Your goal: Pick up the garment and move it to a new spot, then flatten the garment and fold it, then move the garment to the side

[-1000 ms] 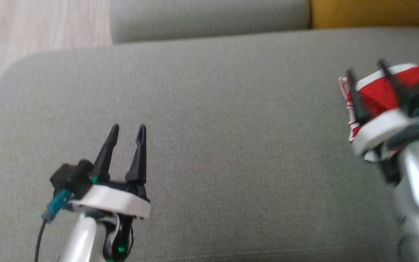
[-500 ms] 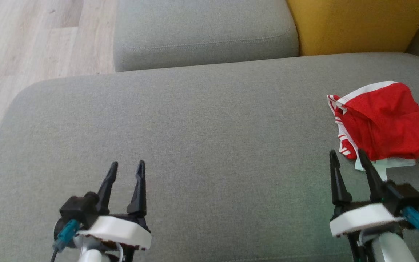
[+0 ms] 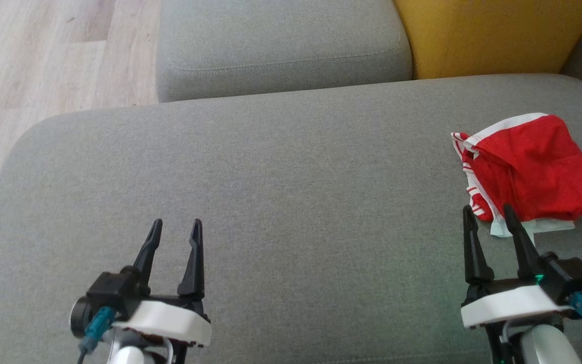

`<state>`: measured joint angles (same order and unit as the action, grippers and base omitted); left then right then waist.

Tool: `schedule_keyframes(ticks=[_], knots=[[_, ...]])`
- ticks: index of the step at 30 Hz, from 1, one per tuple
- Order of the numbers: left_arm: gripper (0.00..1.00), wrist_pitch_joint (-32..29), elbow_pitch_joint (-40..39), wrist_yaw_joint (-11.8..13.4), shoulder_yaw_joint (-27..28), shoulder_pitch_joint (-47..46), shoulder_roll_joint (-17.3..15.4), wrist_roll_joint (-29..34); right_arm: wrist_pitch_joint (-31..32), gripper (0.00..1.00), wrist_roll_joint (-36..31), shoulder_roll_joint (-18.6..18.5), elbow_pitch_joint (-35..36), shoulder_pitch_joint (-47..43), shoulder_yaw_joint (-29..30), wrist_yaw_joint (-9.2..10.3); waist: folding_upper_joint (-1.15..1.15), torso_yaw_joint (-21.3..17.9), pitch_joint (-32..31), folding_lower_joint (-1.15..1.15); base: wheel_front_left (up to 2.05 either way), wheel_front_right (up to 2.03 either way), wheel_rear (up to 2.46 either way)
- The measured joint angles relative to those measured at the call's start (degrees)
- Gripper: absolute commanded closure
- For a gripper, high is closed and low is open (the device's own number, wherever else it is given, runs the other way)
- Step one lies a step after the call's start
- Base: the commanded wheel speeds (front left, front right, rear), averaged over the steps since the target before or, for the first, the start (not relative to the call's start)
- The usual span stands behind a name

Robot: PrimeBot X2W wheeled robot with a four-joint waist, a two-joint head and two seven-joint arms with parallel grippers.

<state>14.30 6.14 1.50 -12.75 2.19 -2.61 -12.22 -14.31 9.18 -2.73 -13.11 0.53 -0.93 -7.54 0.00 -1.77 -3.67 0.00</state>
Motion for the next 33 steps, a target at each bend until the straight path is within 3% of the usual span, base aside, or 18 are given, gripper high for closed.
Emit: schedule_keyframes(ticks=[20, 21, 27, 33], knots=[[0.00, 0.00, -0.57, -1.01, 1.62, 0.36, 0.01, -3.65, -0.05, 0.00, 2.82, 0.01, 0.59, 0.00, -0.91, 0.00, 0.00, -0.19, 0.47, 0.00, 0.00, 0.00, 0.00], [1.00, -0.02, -0.45, -1.00, 1.86, 0.47, 0.02, -4.15, -0.04, 1.00, 2.86, 0.02, 0.46, -0.01, -0.93, 0.00, 0.00, -0.19, 0.45, 0.00, 0.00, 0.00, 0.00], [1.00, -0.27, 5.09, -1.00, 1.80, 4.61, 0.18, -4.48, 0.20, 1.00, 3.14, 0.10, -4.81, -3.22, -0.93, 0.00, 0.00, -0.17, 0.49, 0.00, 0.00, 0.00, 0.00], [1.00, -1.15, 5.26, -1.11, 2.00, 4.88, 0.16, -8.29, 0.80, 1.00, 7.03, 0.10, -4.93, -3.48, -0.82, 0.00, 0.00, -0.07, 0.66, 0.00, 0.00, 0.00, 0.00]])
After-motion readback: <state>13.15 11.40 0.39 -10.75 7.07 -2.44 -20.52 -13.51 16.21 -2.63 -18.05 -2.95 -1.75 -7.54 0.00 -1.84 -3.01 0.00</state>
